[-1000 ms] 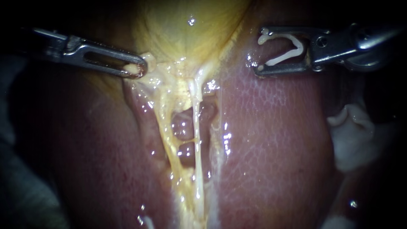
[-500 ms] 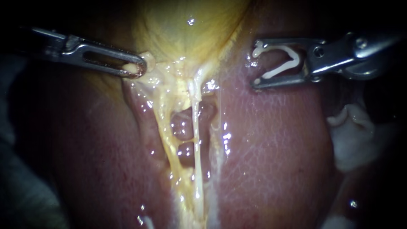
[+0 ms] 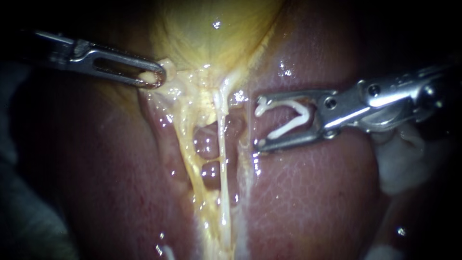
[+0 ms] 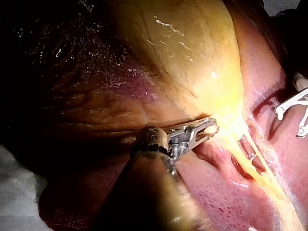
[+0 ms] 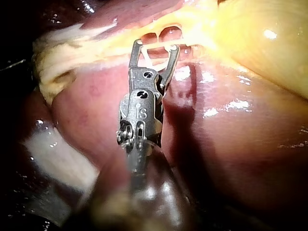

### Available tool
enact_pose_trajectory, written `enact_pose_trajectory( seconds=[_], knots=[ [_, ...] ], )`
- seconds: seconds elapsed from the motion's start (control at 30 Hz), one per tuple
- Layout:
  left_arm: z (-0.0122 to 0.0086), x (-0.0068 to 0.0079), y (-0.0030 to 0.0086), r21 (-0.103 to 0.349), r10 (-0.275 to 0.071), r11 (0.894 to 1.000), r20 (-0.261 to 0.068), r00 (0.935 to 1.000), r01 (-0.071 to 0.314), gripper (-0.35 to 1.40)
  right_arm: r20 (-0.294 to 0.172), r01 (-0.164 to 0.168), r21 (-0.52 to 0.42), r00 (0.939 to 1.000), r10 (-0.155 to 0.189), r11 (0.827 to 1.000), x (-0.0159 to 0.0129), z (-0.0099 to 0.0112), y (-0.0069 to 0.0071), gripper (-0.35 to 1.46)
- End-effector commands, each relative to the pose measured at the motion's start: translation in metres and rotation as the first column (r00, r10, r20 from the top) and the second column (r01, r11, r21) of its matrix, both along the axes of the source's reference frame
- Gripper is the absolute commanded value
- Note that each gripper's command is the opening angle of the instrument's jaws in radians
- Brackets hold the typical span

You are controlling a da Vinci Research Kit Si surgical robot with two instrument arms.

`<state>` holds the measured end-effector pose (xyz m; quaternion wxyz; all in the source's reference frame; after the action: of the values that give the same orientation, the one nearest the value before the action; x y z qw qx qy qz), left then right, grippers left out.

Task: Clipping first clip left tube

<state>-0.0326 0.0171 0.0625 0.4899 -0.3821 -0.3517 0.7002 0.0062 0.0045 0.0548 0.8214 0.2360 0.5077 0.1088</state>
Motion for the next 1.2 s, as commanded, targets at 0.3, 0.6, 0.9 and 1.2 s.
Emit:
enact_pose_trajectory(
  seconds=[0.3,0.6,0.9,1.2],
  knots=[
    [0.0000,0.0000,0.0000,0.000,0.000,1.000,0.000,1.0000,0.000,-0.35,-0.021,0.008,0.108,0.9998,-0.006,0.994,0.0033,0.0018,-0.0021,0.49],
    [0.0000,0.0000,0.0000,0.000,0.000,1.000,0.000,1.0000,0.000,-0.35,-0.023,0.001,0.225,0.9997,0.004,0.974,0.0066,0.0047,-0.0040,0.49],
    [0.0000,0.0000,0.0000,0.000,0.000,1.000,0.000,1.0000,0.000,-0.35,-0.014,-0.012,0.319,0.9998,0.018,0.948,0.0077,0.0083,-0.0053,0.50],
    [0.0000,0.0000,0.0000,0.000,0.000,1.000,0.000,1.0000,0.000,-0.35,0.006,-0.036,0.359,0.9993,0.036,0.932,0.0074,0.0113,-0.0059,0.50]
  ],
)
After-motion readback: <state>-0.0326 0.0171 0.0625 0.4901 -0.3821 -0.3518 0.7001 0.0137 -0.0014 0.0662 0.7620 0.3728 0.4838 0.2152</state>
